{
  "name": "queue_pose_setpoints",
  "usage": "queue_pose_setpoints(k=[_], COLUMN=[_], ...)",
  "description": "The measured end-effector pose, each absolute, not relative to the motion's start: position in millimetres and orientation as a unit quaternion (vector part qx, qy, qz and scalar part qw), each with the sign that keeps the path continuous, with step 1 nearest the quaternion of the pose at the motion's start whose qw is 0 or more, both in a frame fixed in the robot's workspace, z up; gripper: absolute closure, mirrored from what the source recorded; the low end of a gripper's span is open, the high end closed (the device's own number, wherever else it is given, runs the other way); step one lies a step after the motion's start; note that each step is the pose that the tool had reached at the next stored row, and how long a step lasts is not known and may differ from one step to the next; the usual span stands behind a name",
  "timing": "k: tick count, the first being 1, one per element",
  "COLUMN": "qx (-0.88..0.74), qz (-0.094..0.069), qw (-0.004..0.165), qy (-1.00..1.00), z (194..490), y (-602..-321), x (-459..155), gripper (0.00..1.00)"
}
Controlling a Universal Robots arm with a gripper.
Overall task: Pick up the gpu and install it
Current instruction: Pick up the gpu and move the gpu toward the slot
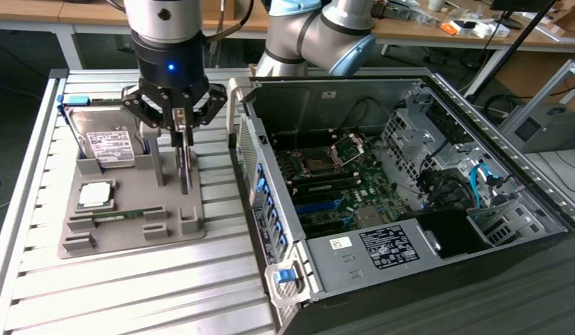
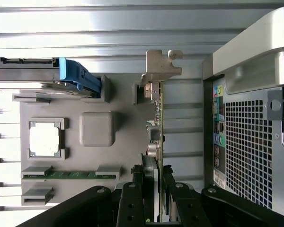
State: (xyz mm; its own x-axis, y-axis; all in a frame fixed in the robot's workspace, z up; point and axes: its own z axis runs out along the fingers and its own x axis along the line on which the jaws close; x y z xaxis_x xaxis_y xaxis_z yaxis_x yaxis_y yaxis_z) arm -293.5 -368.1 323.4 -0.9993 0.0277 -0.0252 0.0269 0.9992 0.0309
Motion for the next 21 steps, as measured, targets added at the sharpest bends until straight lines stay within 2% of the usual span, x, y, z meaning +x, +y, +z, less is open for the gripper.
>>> queue_pose_setpoints(k=[21], qx=[0.014], qz=[0.015], qw=[0.013], qy=[1.000], z=[338.9], y=[-368.1], x=[-293.5], gripper=[0.73])
